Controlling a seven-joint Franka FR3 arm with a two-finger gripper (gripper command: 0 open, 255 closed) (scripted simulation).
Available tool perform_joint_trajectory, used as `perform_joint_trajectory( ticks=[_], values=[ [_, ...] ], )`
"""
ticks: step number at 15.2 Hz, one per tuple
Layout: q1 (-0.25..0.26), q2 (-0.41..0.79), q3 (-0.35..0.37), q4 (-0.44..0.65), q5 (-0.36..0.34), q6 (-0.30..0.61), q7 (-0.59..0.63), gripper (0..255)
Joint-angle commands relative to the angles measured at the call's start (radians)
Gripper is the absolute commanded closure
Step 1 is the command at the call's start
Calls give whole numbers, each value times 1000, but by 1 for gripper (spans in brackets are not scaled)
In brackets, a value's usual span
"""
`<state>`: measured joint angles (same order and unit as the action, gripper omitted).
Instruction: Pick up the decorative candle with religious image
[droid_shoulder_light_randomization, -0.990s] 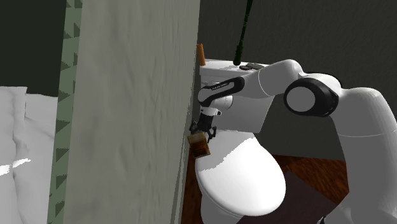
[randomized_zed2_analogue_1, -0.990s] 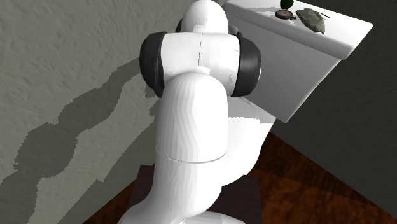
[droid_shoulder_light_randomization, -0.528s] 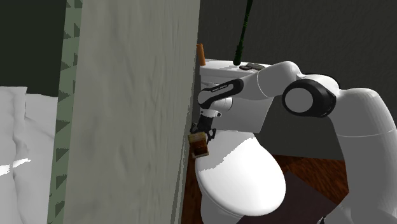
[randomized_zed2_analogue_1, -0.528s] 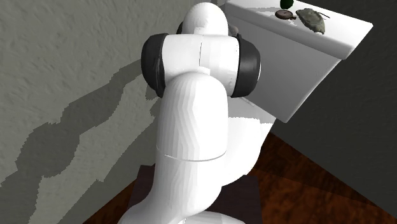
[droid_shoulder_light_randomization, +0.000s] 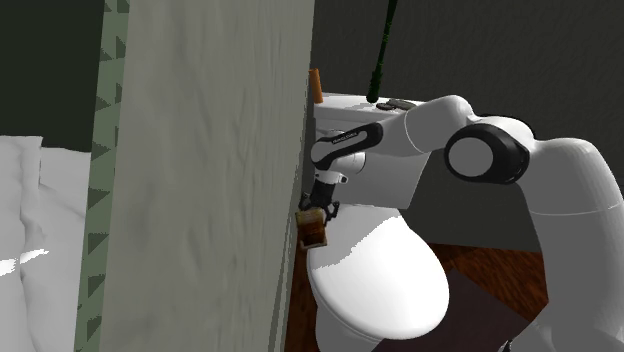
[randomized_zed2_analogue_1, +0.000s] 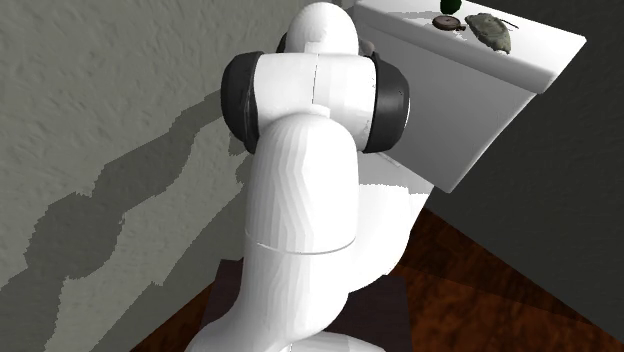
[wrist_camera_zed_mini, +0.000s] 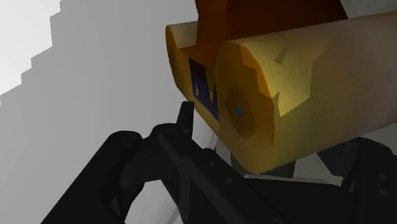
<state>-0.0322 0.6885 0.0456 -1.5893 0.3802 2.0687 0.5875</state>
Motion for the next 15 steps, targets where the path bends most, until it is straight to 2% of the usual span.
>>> perform_joint_trajectory(
  ticks=[1,15],
  values=[
    [0,-12,0,1,-3,-20,6,255],
    [-2,-104,-5,21,-16,-127,45,255]
  ],
)
